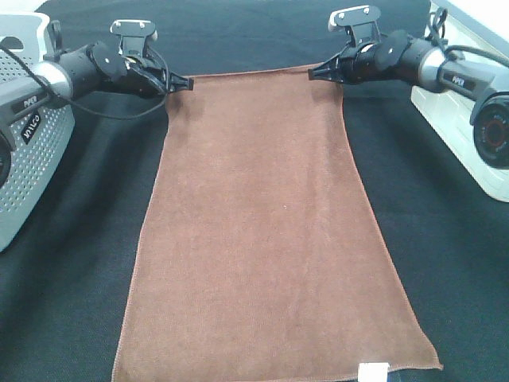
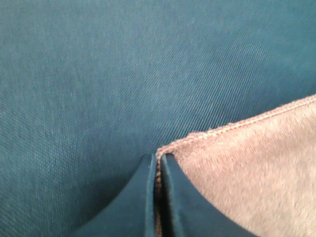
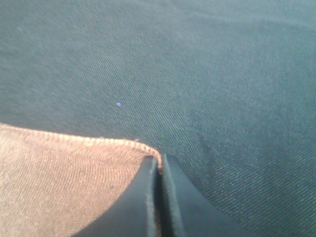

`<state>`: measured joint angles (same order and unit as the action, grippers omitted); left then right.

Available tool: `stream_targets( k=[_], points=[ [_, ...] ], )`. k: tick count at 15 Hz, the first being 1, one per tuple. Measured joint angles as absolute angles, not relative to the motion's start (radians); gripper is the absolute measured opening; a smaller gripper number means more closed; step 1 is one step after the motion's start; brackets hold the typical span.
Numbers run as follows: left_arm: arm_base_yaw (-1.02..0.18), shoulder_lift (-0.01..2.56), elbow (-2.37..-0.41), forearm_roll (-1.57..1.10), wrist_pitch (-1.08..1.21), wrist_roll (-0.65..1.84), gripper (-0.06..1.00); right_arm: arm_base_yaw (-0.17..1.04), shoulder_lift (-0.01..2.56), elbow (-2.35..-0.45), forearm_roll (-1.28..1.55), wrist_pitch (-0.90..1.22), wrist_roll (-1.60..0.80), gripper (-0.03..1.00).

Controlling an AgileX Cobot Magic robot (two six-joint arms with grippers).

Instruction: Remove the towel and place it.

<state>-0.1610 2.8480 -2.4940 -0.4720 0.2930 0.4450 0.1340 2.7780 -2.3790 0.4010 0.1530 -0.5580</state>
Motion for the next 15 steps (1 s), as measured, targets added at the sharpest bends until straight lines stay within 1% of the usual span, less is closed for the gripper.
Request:
stream_targets(
  k=[10, 11, 12, 13, 14, 15],
  points=[
    [-0.184, 2.903, -2.496, -0.478, 0.221, 0.449, 0.00, 0.135, 2.849, -2.382, 0.460, 0.108, -0.564, 0.00],
    [-0.184, 2.904, -2.496, -0.478, 0.220, 0.449, 0.01, 0.135, 2.849, -2.382, 0.460, 0.108, -0.564, 0.03],
    [-0.184, 2.904, -2.496, -0.479, 0.220, 0.449, 0.05, 0.135, 2.849, -2.382, 0.460, 0.108, -0.564, 0.09],
    [-0.184, 2.904, -2.496, -0.479, 0.220, 0.449, 0.12, 0.135, 2.849, -2.382, 0.460, 0.111, -0.564, 0.19],
    [-0.184, 2.904, -2.496, -0.479, 0.220, 0.449, 0.23, 0.135, 2.849, -2.384, 0.460, 0.131, -0.564, 0.29],
    [-0.184, 2.904, -2.496, -0.479, 0.226, 0.449, 0.38, 0.135, 2.849, -2.387, 0.460, 0.160, -0.564, 0.37]
  ],
)
